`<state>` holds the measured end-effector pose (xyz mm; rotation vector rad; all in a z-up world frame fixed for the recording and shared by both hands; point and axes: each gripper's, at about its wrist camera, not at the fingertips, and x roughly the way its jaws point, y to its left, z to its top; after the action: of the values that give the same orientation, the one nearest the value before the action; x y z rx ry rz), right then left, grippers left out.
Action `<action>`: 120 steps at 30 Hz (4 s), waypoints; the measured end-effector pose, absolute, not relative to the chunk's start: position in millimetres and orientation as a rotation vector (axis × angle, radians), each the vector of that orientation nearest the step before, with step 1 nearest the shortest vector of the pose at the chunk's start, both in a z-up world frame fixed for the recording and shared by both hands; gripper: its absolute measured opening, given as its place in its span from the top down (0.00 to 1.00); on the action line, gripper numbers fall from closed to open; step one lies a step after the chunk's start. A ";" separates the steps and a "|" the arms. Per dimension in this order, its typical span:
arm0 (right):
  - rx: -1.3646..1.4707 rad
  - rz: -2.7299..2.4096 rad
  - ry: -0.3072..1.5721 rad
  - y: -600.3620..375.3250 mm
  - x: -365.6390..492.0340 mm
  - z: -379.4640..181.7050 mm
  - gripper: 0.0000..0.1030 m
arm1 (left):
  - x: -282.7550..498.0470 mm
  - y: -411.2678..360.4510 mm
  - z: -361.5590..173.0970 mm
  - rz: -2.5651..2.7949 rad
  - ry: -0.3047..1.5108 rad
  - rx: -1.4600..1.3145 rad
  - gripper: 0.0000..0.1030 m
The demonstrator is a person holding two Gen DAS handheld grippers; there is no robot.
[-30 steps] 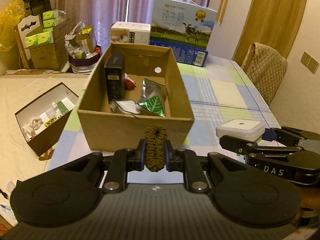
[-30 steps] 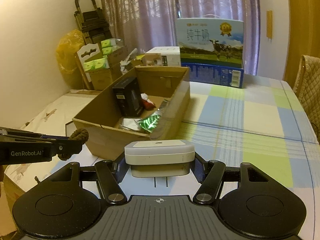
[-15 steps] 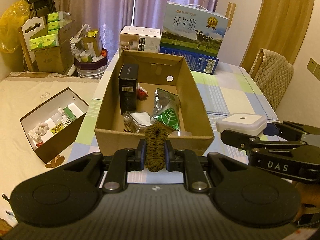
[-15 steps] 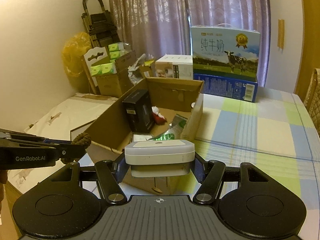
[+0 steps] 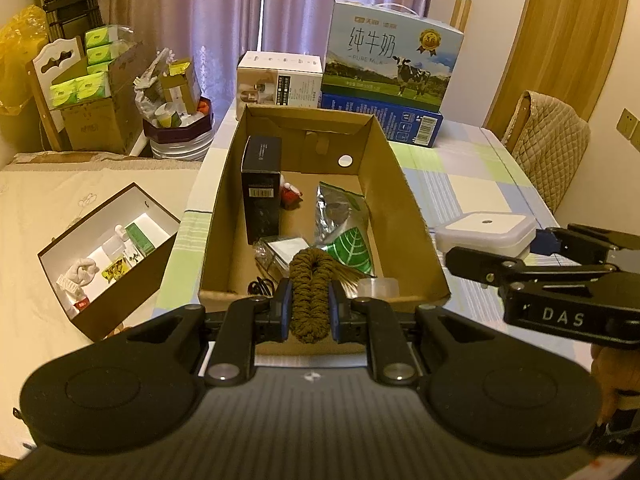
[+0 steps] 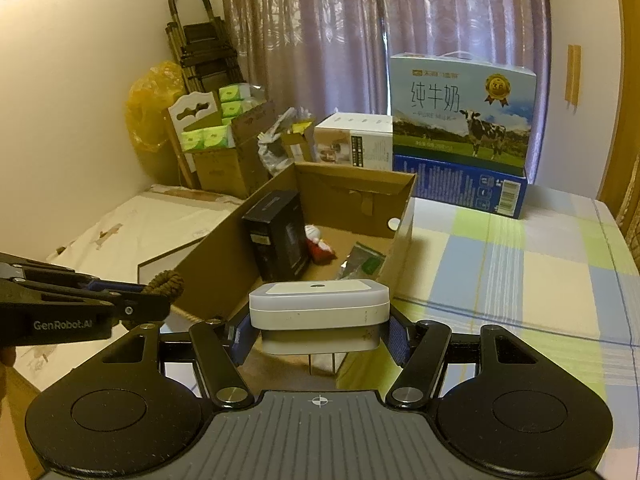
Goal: Organize objects
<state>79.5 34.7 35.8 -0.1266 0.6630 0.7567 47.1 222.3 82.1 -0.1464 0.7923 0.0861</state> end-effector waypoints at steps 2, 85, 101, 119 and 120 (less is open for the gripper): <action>-0.126 0.751 0.664 36.0 86.4 36.6 0.41 | 53.7 225.8 81.8 0.084 0.795 -0.144 0.86; -0.003 0.615 0.910 -39.4 33.1 22.5 0.33 | -18.0 185.4 68.2 0.142 0.829 -0.137 0.01; -0.021 0.592 0.943 -55.7 13.8 21.5 0.33 | -39.0 165.2 66.8 0.175 0.843 -0.119 0.01; -0.032 0.592 0.941 -56.0 9.3 25.5 0.33 | -36.4 156.8 62.8 0.183 0.840 -0.098 0.01; -0.032 0.592 0.941 -55.7 9.4 25.7 0.33 | -35.9 156.7 61.8 0.184 0.842 -0.097 0.01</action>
<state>9.4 -55.7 25.7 -0.0323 0.9408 0.5923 -35.9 156.7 61.8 -0.0967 0.8421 0.1837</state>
